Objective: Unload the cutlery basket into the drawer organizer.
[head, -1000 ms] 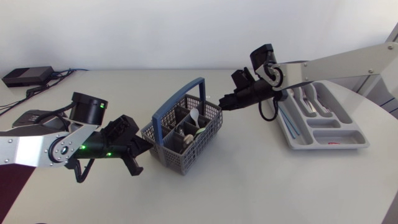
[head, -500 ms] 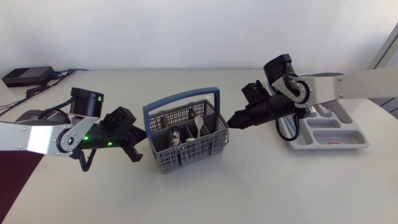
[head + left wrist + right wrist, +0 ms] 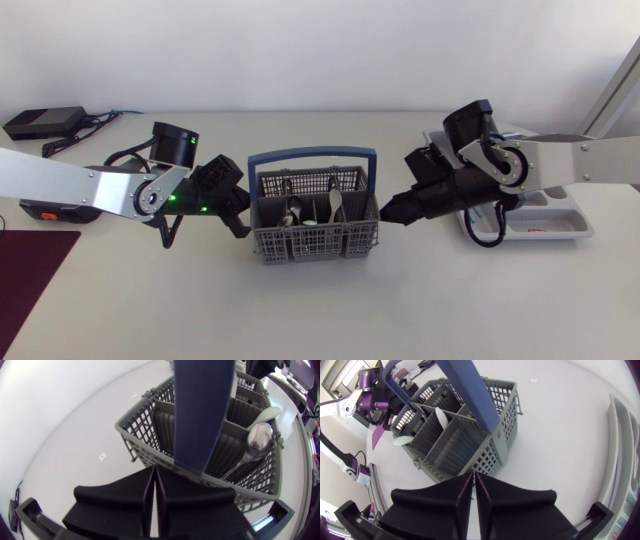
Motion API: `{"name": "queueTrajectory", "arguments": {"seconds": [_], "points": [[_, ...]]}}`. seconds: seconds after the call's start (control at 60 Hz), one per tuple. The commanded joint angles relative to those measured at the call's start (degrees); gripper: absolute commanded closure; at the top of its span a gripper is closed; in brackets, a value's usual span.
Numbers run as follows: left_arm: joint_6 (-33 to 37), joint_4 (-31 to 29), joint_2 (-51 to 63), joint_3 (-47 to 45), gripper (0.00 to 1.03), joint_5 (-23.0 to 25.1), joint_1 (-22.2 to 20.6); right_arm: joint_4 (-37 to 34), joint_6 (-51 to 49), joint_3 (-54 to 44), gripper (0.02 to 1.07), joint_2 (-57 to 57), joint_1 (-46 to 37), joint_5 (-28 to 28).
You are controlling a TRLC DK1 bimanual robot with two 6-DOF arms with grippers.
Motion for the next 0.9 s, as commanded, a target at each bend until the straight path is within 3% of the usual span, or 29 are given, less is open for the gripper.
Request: {"name": "queueTrajectory", "arguments": {"seconds": [0.0, 0.433, 0.633, 0.883], "points": [[-0.43, 0.55, 2.39, 2.3, 1.0, 0.88, -2.0, 1.26, -1.04, -1.31, 0.95, -0.67, 0.92, -1.78], [0.1, 0.55, 3.01, 2.12, 1.0, 0.7, 0.37, 2.4, 0.71, -3.86, 0.95, -3.84, 3.65, -0.9], [0.18, 0.64, 1.43, -0.43, 1.0, 0.7, 1.34, 4.25, 0.98, -5.01, 0.95, -5.33, 3.82, 5.43], [0.54, 0.55, -1.74, -3.77, 1.0, 0.79, 0.9, 5.21, 1.07, -6.68, 0.95, -8.14, 5.23, 9.2]]}}
